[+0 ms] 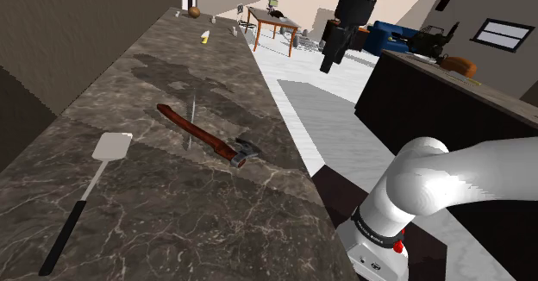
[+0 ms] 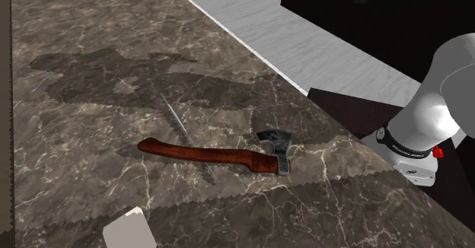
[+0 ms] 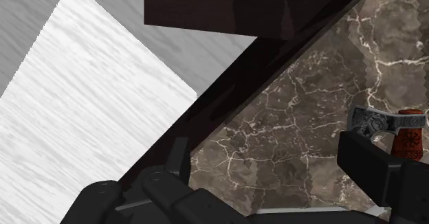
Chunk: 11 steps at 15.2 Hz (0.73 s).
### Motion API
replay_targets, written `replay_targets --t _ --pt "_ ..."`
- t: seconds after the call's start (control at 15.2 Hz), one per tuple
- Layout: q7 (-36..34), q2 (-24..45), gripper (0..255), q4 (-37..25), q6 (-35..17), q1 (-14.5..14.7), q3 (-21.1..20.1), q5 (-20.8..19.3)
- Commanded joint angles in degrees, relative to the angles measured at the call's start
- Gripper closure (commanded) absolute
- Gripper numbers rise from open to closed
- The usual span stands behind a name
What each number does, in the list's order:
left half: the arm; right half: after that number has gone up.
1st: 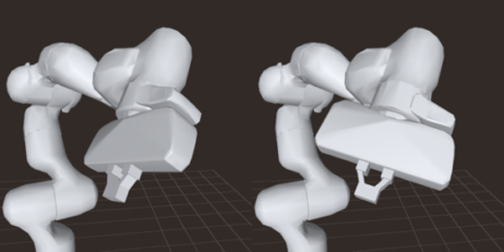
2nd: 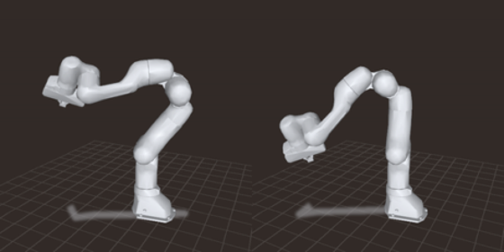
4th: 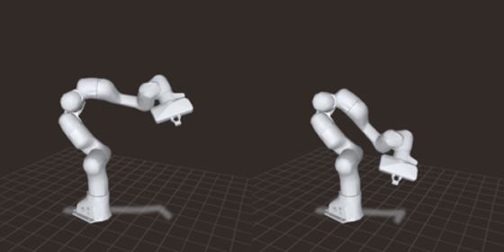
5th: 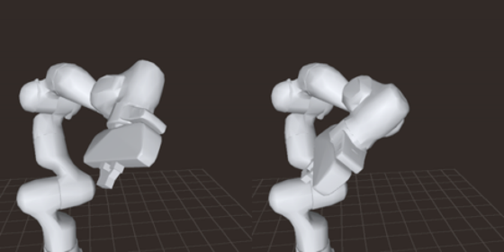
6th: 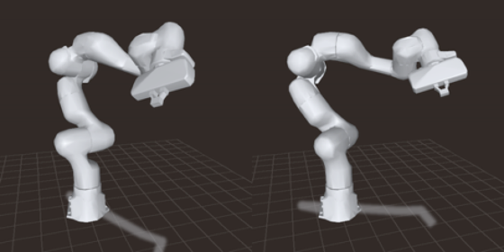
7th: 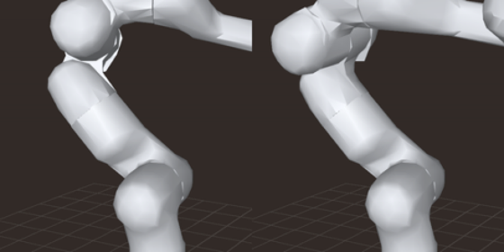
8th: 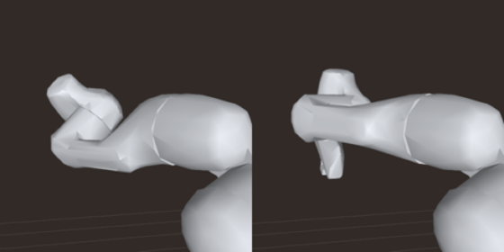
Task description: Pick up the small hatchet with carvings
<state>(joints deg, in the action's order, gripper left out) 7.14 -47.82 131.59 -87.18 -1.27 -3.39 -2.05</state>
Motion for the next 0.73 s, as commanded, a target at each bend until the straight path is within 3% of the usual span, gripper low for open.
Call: replay_targets --t 0.0,0.66 --pt "0.0 0.0 0 0.0 0.0 0.0 0.0 0.0" --pt "-7.4 10.2 0 2.7 -14.0 3.3 -8.0 6.5"
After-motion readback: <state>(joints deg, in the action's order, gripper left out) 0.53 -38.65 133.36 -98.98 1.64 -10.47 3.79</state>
